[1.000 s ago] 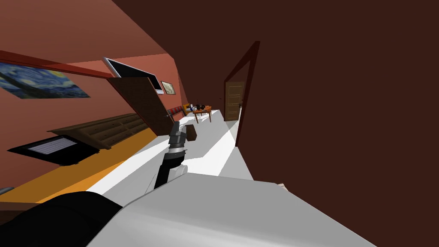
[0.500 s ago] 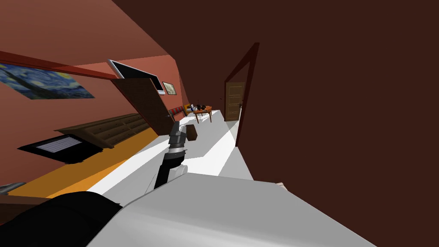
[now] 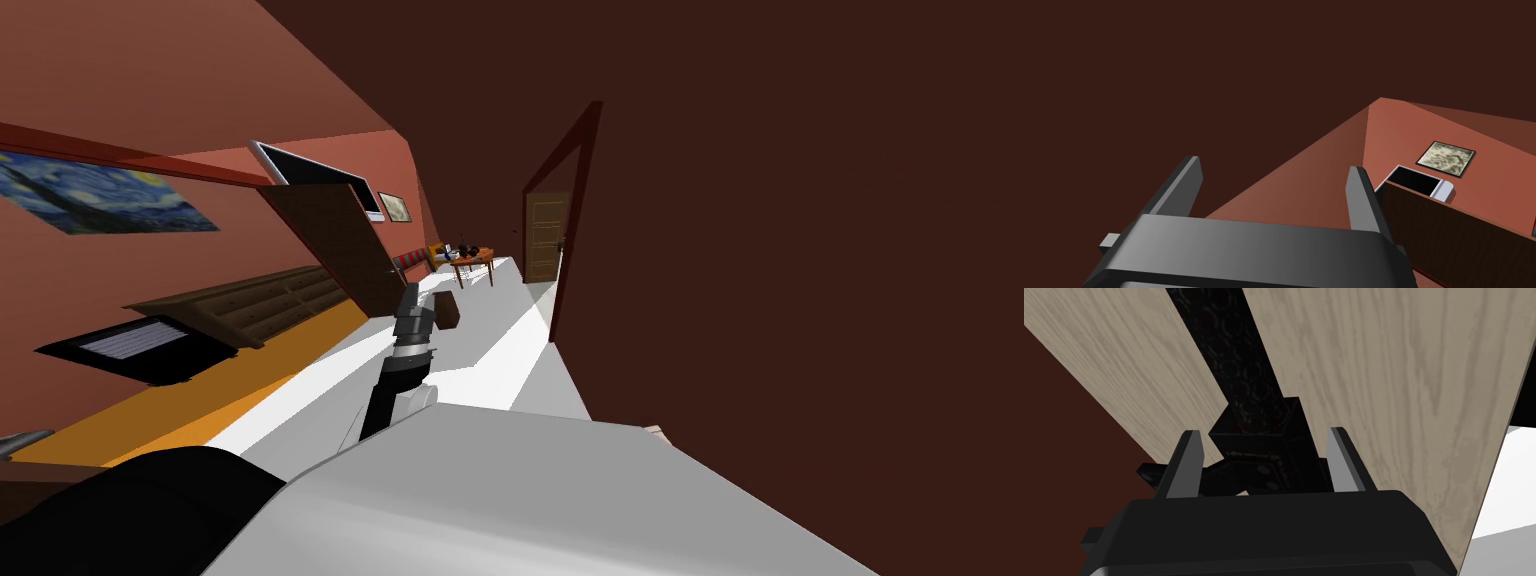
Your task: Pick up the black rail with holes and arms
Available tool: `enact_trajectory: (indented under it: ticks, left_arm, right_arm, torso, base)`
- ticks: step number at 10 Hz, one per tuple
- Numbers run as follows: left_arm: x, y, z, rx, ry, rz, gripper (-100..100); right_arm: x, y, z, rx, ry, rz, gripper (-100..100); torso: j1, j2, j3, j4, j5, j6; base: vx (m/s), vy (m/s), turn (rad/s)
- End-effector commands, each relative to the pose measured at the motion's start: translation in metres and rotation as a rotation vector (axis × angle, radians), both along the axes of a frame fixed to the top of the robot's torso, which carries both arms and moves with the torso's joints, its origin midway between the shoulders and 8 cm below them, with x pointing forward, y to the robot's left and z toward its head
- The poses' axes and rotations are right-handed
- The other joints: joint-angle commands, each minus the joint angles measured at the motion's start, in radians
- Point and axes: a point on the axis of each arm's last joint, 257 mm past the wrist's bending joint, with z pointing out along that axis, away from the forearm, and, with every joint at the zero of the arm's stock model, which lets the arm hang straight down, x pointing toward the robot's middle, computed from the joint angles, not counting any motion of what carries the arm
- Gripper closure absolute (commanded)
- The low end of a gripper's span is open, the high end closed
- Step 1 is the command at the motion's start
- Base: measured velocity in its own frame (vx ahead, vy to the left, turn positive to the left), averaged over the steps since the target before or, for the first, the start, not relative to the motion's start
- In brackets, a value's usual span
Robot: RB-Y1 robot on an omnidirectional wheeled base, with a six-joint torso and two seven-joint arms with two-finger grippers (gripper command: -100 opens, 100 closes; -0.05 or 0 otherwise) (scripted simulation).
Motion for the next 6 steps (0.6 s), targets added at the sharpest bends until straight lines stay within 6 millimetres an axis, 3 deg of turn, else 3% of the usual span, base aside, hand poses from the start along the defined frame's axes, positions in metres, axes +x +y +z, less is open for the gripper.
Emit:
enact_trajectory:
  ticks: [1,5,6]
  left_arm:
    - [0.0000,0.0000,0.0000,0.000,0.000,0.000,0]
    - [0.0000,0.0000,0.0000,0.000,0.000,0.000,0]
    - [0.0000,0.0000,0.0000,0.000,0.000,0.000,0]
  right_arm:
    - [-0.0049,-0.0029,0.0087,-0.002,0.003,0.007,100]
    - [-0.0091,-0.0043,0.0167,0.000,0.006,0.015,100]
    - [-0.0089,-0.0041,0.0169,0.000,0.005,0.015,0]
  torso:
    - [0.000,0.000,0.000,0.000,0.000,0.000]
    - [0.002,-0.001,-0.001,0.000,0.001,-0.001]
    - [0.001,0.000,0.000,0.000,0.001,-0.001]
  base:
    - [0.052,0.030,-0.076]
    - [0.035,0.020,-0.031]
    - [0.000,0.000,0.000]
